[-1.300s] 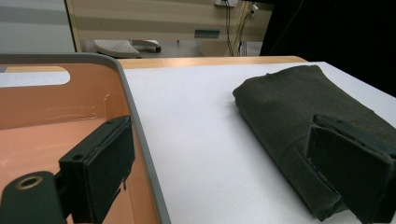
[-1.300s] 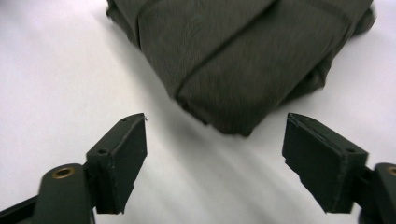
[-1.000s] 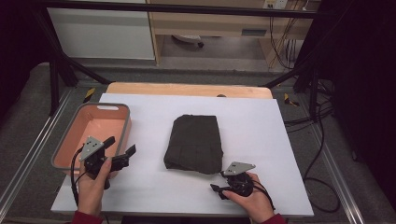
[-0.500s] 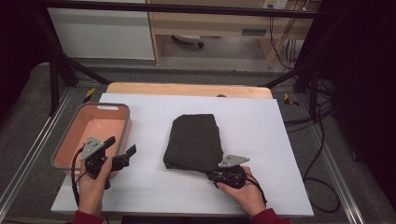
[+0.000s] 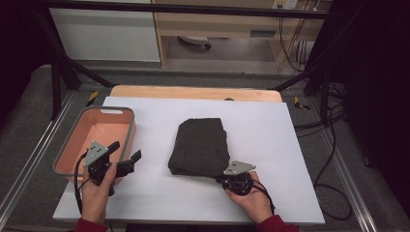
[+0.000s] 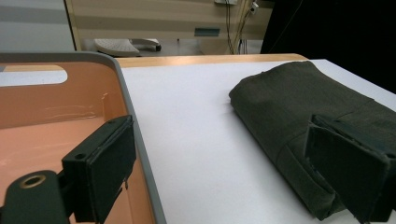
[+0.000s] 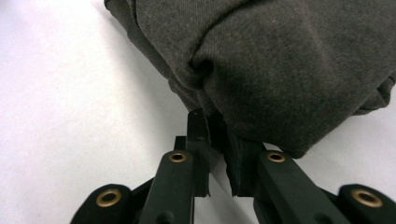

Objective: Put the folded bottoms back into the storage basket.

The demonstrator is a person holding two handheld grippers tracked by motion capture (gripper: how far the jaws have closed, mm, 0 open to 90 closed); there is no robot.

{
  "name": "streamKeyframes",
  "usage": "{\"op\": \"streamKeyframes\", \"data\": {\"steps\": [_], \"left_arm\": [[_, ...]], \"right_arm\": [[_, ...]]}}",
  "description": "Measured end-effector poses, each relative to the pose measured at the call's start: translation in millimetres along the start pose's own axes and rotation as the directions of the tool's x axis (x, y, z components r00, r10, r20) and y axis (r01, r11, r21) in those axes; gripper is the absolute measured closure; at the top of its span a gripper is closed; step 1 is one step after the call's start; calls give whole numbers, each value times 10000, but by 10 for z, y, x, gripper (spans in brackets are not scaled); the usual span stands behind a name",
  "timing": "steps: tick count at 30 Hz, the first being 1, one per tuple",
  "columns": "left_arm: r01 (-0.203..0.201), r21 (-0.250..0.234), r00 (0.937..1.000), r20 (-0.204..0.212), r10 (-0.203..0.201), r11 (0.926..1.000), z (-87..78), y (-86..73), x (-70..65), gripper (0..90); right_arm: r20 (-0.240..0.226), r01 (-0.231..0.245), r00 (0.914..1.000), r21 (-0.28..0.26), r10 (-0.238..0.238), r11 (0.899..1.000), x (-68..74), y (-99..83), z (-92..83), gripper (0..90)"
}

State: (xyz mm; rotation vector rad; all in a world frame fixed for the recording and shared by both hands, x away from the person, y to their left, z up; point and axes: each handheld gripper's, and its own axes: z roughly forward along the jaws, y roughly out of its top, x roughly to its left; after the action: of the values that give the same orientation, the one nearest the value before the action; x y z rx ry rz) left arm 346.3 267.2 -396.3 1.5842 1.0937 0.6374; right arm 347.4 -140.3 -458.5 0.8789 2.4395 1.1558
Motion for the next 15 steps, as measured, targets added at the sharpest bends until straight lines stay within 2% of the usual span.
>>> {"op": "streamKeyframes", "data": {"steps": [15], "left_arm": [[10,-64,9999,-143,-11,10000,-20,3,15,95]], "right_arm": [[-208,96,9997,-91,-98,9999,50,-10,-124,829]]}}
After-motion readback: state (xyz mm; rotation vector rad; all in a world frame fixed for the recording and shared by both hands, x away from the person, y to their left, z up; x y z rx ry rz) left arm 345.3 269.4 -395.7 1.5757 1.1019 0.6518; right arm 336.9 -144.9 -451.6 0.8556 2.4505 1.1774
